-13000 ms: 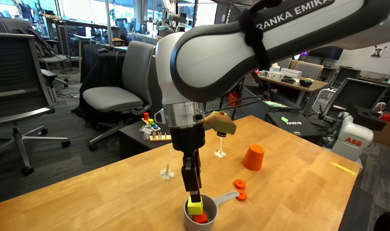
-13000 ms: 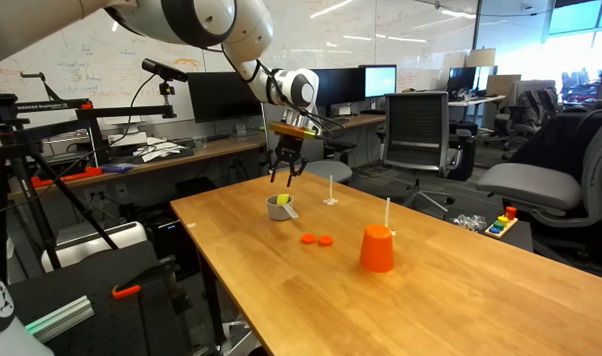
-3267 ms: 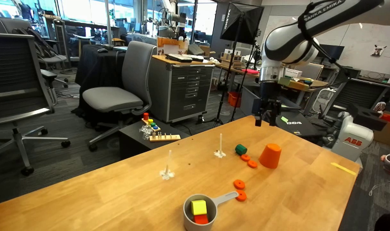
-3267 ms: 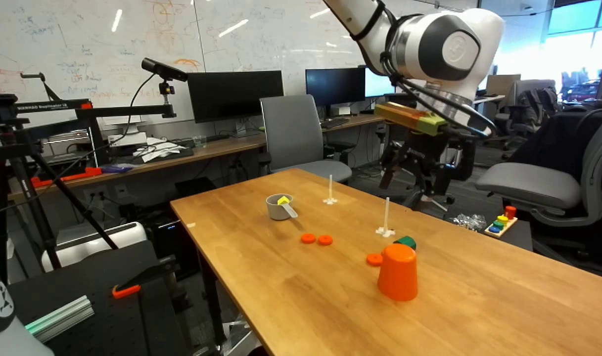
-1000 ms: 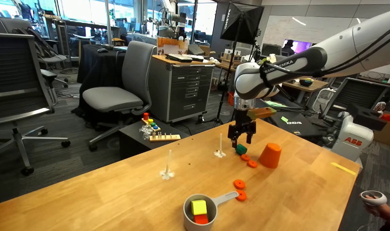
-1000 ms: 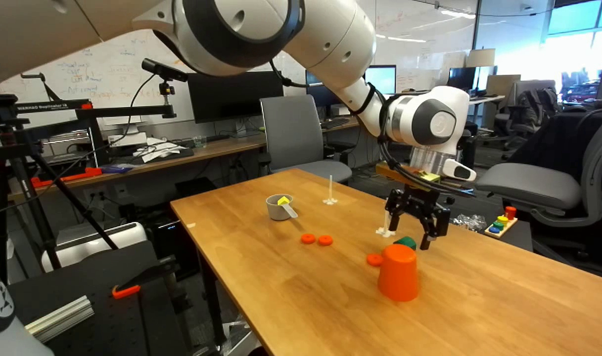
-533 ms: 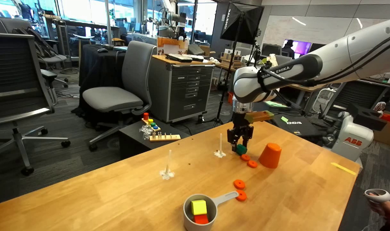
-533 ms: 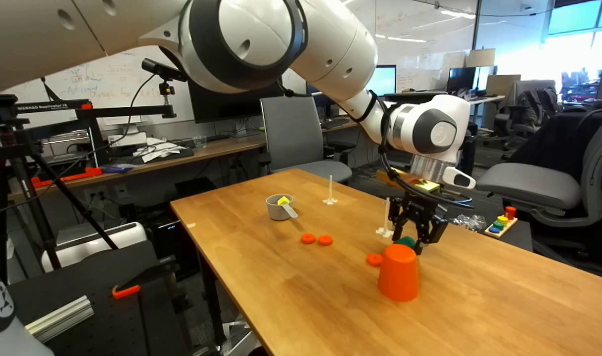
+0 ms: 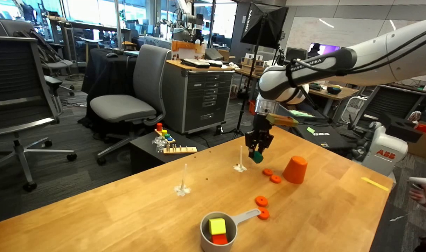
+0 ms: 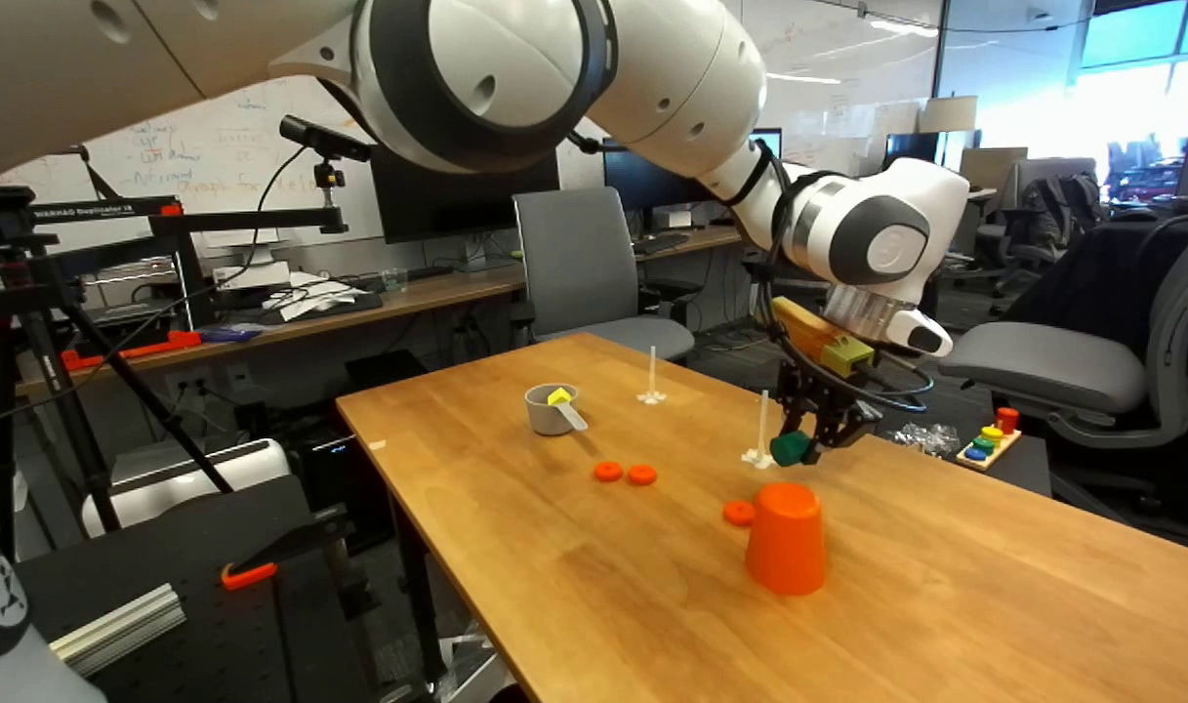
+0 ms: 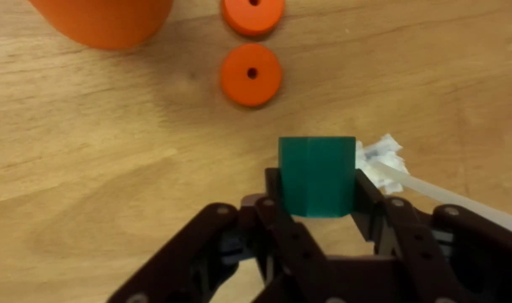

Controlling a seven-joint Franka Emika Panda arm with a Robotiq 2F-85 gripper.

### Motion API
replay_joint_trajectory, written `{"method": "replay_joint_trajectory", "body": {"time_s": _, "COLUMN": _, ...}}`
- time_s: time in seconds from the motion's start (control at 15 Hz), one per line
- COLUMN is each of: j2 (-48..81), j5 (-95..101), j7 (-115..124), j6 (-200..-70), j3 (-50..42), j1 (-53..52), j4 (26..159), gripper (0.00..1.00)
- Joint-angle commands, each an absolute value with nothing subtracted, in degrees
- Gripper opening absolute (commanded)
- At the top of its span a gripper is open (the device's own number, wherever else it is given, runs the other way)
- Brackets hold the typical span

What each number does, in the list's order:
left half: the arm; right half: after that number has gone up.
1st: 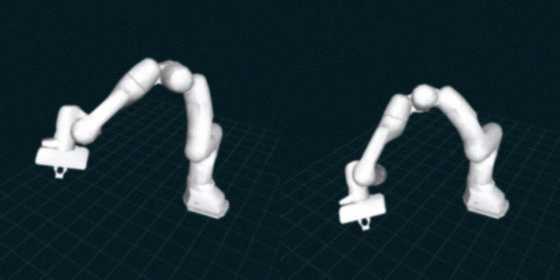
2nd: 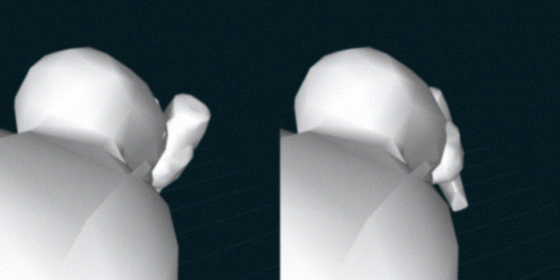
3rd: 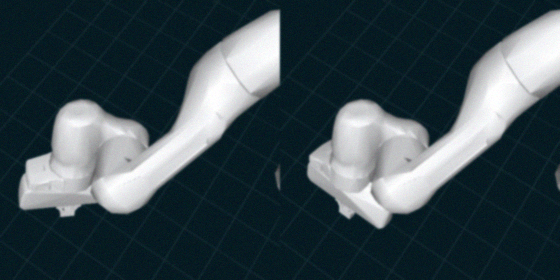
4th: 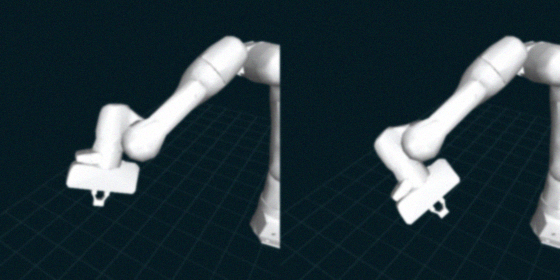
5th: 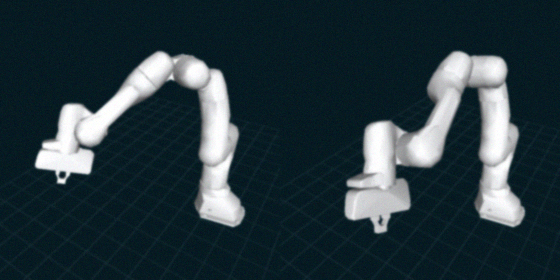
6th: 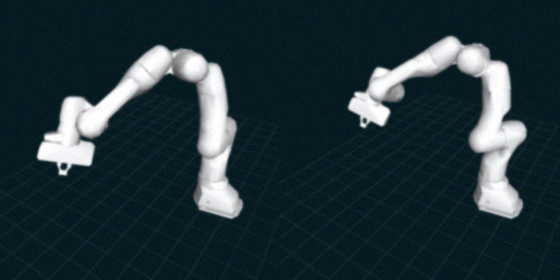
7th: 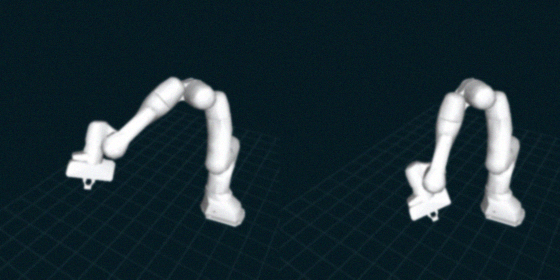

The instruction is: Get the orange, yellow and green blocks from the table and put them in the gray pot

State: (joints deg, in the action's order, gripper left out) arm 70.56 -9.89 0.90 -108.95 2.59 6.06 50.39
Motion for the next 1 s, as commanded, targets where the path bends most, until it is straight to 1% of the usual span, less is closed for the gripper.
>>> {"method": "replay_joint_trajectory", "body": {"time_s": 0.0, "j2": 64.45, "j5": -13.23, "j7": -0.89, "j6": -109.58, "j3": 5.88, "j1": 7.49, "j4": 53.1, "gripper": 0.17}}
{"method": "replay_joint_trajectory", "body": {"time_s": 0.47, "j2": 54.43, "j5": -13.31, "j7": -1.36, "j6": -110.14, "j3": 9.44, "j1": 5.52, "j4": 58.22, "gripper": 0.17}}
{"method": "replay_joint_trajectory", "body": {"time_s": 0.93, "j2": 50.46, "j5": -12.32, "j7": -2.6, "j6": -109.89, "j3": 10.27, "j1": -3.38, "j4": 67.78, "gripper": 0.17}}
